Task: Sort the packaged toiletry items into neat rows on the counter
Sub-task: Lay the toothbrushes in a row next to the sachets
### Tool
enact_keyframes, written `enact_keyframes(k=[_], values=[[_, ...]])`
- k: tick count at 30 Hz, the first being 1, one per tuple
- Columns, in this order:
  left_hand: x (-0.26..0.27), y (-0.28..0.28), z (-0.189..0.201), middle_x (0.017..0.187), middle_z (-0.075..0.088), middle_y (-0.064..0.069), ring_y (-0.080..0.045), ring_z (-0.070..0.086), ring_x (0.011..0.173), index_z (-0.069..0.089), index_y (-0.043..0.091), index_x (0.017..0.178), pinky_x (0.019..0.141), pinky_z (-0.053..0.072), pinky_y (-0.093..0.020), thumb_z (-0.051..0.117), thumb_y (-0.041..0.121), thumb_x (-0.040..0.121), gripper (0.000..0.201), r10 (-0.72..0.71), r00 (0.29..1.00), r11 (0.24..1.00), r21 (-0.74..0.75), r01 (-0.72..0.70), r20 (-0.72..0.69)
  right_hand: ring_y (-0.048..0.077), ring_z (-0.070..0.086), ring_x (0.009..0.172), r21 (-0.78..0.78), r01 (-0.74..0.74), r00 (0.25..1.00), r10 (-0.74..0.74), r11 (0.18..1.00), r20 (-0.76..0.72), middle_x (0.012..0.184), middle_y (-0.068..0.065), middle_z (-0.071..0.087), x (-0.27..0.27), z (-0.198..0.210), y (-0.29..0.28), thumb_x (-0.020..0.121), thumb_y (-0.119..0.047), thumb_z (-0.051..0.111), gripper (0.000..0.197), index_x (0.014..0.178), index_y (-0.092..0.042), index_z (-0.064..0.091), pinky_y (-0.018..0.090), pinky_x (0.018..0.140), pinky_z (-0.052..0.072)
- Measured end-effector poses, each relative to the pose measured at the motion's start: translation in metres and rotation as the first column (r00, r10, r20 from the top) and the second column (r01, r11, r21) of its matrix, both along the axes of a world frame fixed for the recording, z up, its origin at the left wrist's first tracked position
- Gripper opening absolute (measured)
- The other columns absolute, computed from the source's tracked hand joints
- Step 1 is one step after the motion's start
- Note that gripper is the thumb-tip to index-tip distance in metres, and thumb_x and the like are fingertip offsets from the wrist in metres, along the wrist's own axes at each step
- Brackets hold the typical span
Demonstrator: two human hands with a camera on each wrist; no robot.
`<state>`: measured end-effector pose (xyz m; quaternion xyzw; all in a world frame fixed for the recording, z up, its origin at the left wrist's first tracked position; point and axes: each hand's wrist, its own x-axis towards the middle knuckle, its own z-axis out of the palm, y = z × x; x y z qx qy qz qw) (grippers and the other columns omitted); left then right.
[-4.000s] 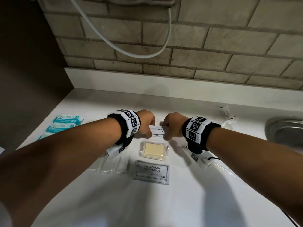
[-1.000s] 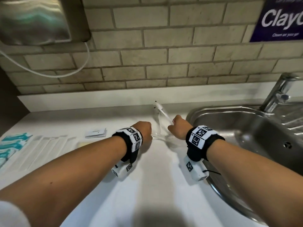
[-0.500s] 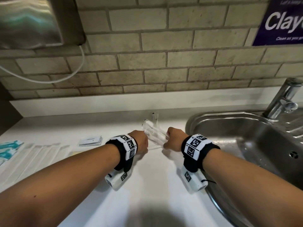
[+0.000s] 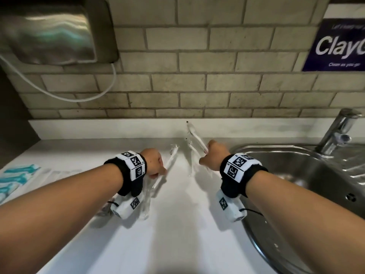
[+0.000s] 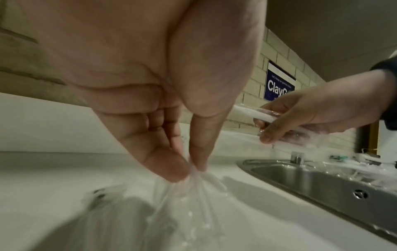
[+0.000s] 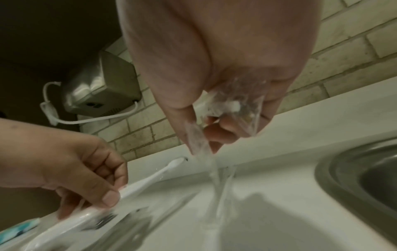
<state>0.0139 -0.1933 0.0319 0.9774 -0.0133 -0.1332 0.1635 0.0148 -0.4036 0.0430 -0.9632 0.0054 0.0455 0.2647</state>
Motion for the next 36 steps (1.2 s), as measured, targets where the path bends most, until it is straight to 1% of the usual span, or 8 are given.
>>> enact_keyframes(k=[3, 6, 12, 17, 22, 26, 29, 36], values=[[-0.015, 0.006, -0.013, 0.071, 0.071, -0.001, -0.011, 0.062, 0.052, 0.045, 0.019, 0.109, 0.061, 0.05, -0.024, 0.08, 0.028, 0.075, 0.05, 0.084, 0.995, 0.993, -0.076, -0.088, -0.051, 0.024, 0.054, 0.081, -0.018, -0.078, 0.996, 0.078, 0.997, -0.041, 0.094, 0.007, 0.056, -0.013, -0.009, 0.01, 0.082, -0.019, 0.071, 0.036, 0.107, -0.009, 0.048, 0.026, 0.057, 0.038], [-0.027, 0.006, -0.024, 0.104, 0.067, -0.005, -0.022, 0.065, 0.092, 0.04, 0.014, 0.127, 0.073, 0.044, -0.025, 0.082, 0.039, 0.07, 0.075, 0.087, 0.996, 0.996, 0.021, -0.086, -0.018, 0.024, 0.056, 0.079, 0.002, -0.126, 0.989, 0.126, 0.992, -0.082, 0.096, 0.008, 0.058, -0.022, -0.019, 0.018, 0.082, -0.019, 0.071, 0.038, 0.108, -0.009, 0.045, 0.024, 0.048, 0.035], [-0.042, 0.0, -0.035, 0.114, 0.061, -0.006, -0.024, 0.059, 0.104, 0.05, 0.014, 0.116, 0.078, 0.043, -0.028, 0.081, 0.044, 0.069, 0.064, 0.074, 0.997, 0.995, 0.074, -0.072, -0.027, 0.024, 0.06, 0.084, 0.04, -0.169, 0.965, 0.174, 0.985, -0.198, 0.108, 0.011, 0.062, -0.037, -0.038, 0.035, 0.082, -0.024, 0.072, 0.045, 0.114, -0.007, 0.045, 0.026, 0.06, 0.042], [-0.036, -0.003, -0.035, 0.102, 0.068, -0.007, -0.025, 0.065, 0.094, 0.061, 0.009, 0.105, 0.077, 0.051, -0.032, 0.078, 0.049, 0.068, 0.057, 0.055, 0.998, 0.989, 0.141, -0.051, -0.028, 0.013, 0.052, 0.051, 0.004, -0.195, 0.941, 0.188, 0.981, -0.281, 0.068, 0.002, 0.059, -0.036, -0.045, 0.043, 0.088, -0.024, 0.062, 0.023, 0.099, -0.006, 0.053, 0.022, 0.046, 0.041], [-0.014, -0.01, -0.03, 0.077, 0.069, -0.003, -0.023, 0.068, 0.083, 0.07, 0.01, 0.079, 0.071, 0.05, -0.029, 0.069, 0.052, 0.076, 0.042, 0.011, 1.0, 0.98, 0.198, -0.005, -0.03, 0.014, 0.055, 0.047, 0.061, -0.175, 0.904, 0.185, 0.983, -0.384, 0.067, 0.004, 0.062, -0.031, -0.044, 0.038, 0.096, -0.024, 0.05, 0.025, 0.077, -0.008, 0.052, 0.02, 0.041, 0.04], [0.011, -0.024, -0.016, 0.1, 0.073, -0.011, -0.028, 0.066, 0.096, 0.069, 0.004, 0.099, 0.083, 0.052, -0.033, 0.065, 0.042, 0.086, 0.041, 0.007, 0.997, 0.989, 0.149, -0.019, 0.082, 0.029, 0.064, 0.071, 0.165, 0.058, 0.97, -0.017, 0.985, -0.242, 0.097, 0.014, 0.063, -0.019, -0.041, 0.02, 0.092, -0.03, 0.045, 0.032, 0.11, -0.003, 0.044, 0.029, 0.054, 0.047], [0.025, -0.05, -0.012, 0.109, 0.069, -0.012, -0.029, 0.063, 0.103, 0.067, 0.005, 0.106, 0.083, 0.047, -0.029, 0.063, 0.031, 0.089, 0.031, -0.036, 0.993, 0.995, 0.1, 0.024, 0.114, 0.033, 0.061, 0.083, 0.155, 0.132, 0.975, -0.1, 0.979, -0.199, 0.098, 0.017, 0.059, -0.014, -0.042, 0.0, 0.092, -0.028, 0.039, 0.026, 0.103, -0.004, 0.039, 0.032, 0.067, 0.043], [0.04, -0.098, -0.037, 0.145, 0.049, -0.004, -0.027, 0.049, 0.129, 0.05, 0.025, 0.136, 0.106, 0.036, -0.029, 0.046, 0.039, 0.096, 0.042, -0.215, 0.976, 0.965, 0.146, 0.219, -0.045, 0.028, 0.054, 0.075, -0.05, 0.066, 0.976, -0.074, 0.997, -0.203, 0.084, 0.01, 0.055, -0.015, -0.052, -0.036, 0.091, -0.025, 0.047, 0.021, 0.083, -0.006, 0.051, 0.026, 0.058, 0.038]])
